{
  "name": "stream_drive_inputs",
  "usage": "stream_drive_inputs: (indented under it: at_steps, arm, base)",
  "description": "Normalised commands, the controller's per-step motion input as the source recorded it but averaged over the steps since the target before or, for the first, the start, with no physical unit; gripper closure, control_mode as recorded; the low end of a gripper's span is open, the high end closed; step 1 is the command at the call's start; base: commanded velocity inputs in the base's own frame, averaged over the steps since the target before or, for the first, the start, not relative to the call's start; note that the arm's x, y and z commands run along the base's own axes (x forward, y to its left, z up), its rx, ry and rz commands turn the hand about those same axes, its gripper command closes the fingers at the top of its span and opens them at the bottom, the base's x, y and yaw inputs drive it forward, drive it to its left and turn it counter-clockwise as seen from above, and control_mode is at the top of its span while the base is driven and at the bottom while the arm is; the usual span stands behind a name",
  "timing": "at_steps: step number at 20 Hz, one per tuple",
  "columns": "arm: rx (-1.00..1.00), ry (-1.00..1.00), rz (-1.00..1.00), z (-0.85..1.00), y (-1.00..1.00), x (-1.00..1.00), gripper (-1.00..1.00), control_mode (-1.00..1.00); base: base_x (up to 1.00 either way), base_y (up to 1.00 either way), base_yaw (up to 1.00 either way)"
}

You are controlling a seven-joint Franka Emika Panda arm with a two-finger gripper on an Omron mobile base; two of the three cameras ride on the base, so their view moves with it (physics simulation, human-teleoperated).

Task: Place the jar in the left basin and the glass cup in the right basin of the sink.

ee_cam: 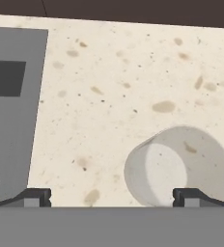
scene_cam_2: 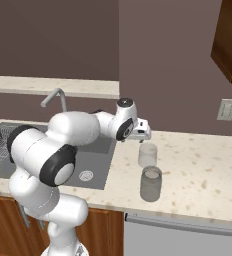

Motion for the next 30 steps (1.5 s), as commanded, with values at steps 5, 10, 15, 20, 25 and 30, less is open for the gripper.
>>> stream_drive_inputs:
  at_steps: [5, 10, 15, 20, 25, 30]
  arm:
    - [0.0, 0.0, 0.0, -0.2, -0.07, 0.04, -1.0, -1.0]
    - [0.0, 0.0, -0.03, -0.15, -0.08, 0.02, -1.0, -1.0]
    - [0.0, 0.0, -0.07, -0.08, -0.1, 0.0, -1.0, -1.0]
    - [0.0, 0.04, -0.08, -0.16, -0.04, 0.09, -1.0, -1.0]
    - [0.01, 0.08, -0.04, -0.19, -0.01, 0.19, -1.0, -1.0]
    - [0.03, 0.04, 0.0, -0.15, -0.05, 0.21, -1.0, -1.0]
  base:
    - [0.0, 0.0, 0.0]
    - [0.0, 0.0, 0.0]
    - [0.0, 0.0, 0.0]
    - [0.0, 0.0, 0.0]
    - [0.0, 0.0, 0.0]
    - [0.0, 0.0, 0.0]
